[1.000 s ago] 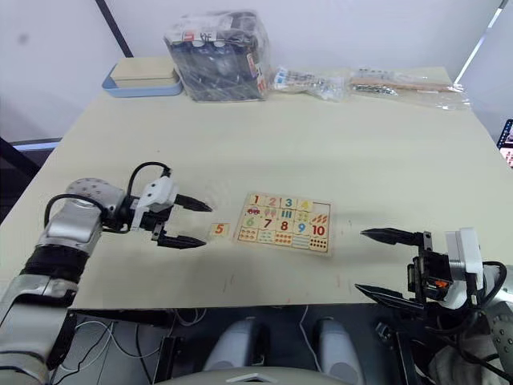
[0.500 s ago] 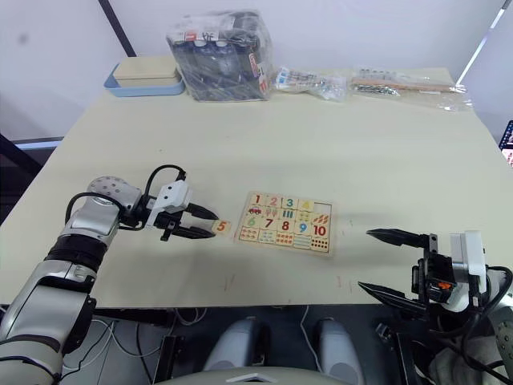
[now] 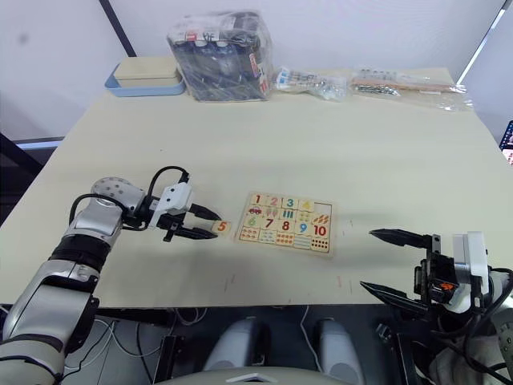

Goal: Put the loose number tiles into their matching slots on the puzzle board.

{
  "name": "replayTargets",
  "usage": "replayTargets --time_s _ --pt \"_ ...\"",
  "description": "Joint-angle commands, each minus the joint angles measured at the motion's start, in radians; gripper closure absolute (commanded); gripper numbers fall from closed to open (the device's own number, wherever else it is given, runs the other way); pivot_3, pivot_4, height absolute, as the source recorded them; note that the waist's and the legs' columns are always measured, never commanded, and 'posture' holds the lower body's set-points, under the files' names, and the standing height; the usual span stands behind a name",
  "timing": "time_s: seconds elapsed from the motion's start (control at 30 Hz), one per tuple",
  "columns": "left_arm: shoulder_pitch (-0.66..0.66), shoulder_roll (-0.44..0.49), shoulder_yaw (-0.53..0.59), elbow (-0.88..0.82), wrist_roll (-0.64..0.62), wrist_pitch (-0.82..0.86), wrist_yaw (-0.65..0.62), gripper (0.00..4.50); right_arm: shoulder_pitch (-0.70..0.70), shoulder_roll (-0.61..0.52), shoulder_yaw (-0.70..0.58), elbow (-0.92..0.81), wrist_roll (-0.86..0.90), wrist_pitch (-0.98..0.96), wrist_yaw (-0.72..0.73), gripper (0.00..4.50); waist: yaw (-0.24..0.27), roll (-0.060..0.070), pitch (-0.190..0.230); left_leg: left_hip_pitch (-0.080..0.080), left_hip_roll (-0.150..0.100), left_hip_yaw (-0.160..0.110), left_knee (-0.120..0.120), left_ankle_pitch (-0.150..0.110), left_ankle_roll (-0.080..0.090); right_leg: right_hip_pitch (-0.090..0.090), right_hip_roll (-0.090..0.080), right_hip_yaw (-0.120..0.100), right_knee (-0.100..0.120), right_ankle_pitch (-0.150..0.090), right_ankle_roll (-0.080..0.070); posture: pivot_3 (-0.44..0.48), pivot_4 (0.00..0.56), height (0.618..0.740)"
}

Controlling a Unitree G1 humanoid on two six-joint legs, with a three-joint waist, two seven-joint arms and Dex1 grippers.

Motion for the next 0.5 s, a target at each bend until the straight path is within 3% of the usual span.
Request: replayTargets --time_s 0.03,0.17,0.5 --pt "-0.007 0.012 -0.008 0.0 0.006 -0.008 -0.033 3.56 0.003 0.002 -0.029 -0.031 0.01 -0.022 -0.004 0.0 0.0 0.0 0.0 0.0 0.0 0.0 0.0 0.0 0.0 0.0 0.0 0.0 0.0 0.0 0.0 0.0 0.15 0.74" --pt "-0.003 0.059 -0.005 -0.068 -0.029 0.033 -0.033 3.56 0.005 0.009 -0.032 -0.029 0.008 -0.029 -0.011 0.0 -0.001 0.0 0.0 0.0 0.0 0.0 0.0 0.0 0.0 0.0 0.0 0.0 0.0 0.0 0.0 0.0 0.15 0.74" --pt "-0.061 0.179 0.011 -0.432 -0.097 0.405 -0.033 3.56 0.017 0.023 -0.059 -0.005 0.01 -0.056 -0.021 0.0 0.001 -0.001 0.0 -0.001 0.0 0.0 0.0 0.0 0.0 0.0 0.0 0.0 0.0 0.0 0.0 0.0 0.15 0.74"
